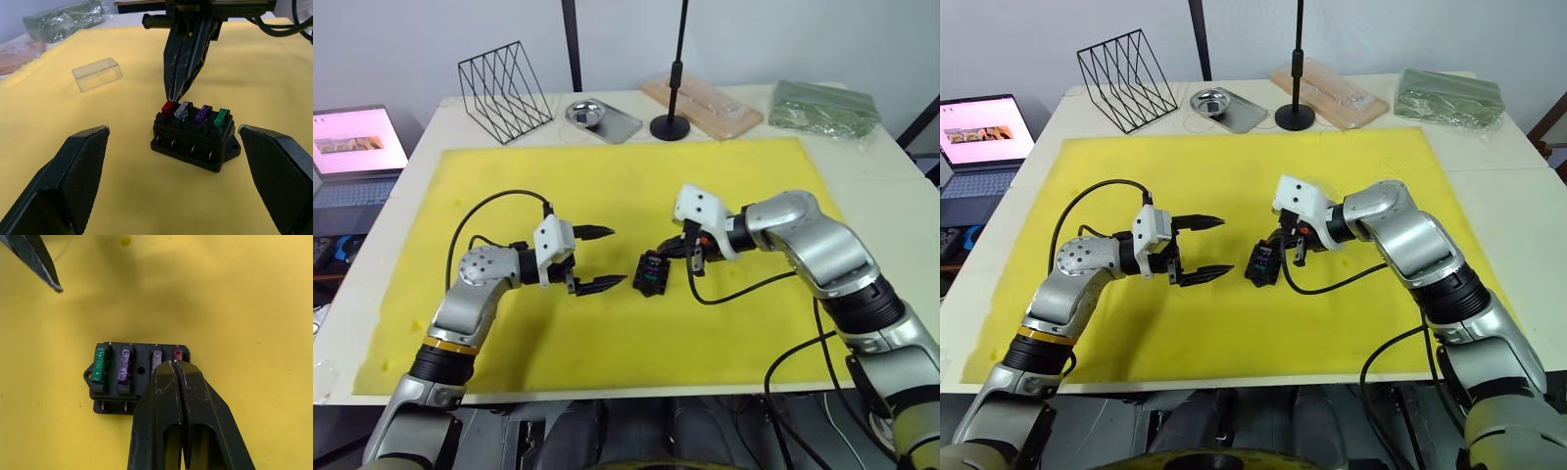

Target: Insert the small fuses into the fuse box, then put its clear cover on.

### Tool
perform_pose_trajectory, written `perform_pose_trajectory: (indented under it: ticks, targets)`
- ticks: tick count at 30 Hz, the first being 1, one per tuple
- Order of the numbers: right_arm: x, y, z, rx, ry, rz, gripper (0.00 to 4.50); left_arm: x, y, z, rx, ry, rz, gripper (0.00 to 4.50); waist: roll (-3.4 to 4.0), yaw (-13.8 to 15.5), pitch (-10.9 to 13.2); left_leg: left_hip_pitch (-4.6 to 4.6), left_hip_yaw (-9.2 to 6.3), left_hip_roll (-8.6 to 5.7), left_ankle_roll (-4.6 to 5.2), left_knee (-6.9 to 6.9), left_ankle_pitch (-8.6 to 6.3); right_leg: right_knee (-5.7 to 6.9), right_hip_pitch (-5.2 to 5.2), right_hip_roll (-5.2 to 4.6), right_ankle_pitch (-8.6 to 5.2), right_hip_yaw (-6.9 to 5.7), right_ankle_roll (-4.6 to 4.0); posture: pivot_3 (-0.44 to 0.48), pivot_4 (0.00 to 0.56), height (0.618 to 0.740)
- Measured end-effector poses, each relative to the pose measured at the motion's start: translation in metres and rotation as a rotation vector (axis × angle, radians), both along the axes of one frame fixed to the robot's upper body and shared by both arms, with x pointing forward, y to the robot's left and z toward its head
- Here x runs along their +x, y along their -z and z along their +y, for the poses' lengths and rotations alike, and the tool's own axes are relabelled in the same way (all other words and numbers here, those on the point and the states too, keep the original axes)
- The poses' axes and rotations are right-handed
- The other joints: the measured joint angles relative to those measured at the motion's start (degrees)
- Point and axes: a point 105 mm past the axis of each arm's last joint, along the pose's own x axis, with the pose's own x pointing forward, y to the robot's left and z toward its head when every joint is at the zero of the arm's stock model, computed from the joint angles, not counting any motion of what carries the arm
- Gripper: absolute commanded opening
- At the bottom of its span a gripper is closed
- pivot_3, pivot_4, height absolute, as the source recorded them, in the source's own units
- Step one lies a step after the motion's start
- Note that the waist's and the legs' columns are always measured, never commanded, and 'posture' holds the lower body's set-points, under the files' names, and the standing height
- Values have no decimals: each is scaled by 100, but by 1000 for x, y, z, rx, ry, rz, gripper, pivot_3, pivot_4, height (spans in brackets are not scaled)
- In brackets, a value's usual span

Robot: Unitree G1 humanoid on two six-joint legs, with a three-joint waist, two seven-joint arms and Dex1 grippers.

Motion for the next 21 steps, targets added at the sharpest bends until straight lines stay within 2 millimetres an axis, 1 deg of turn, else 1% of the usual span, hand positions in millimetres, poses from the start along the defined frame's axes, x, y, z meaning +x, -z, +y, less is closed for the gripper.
perform_pose_trajectory:
  ticks: [21]
  targets:
    - [4,7,-8,13,60,60,28,-1,-2,-1,1,5,-8,4500,-1,4,-2,13,0,0,1,1,-1,0,16,0,0,0,0,0,150,740]
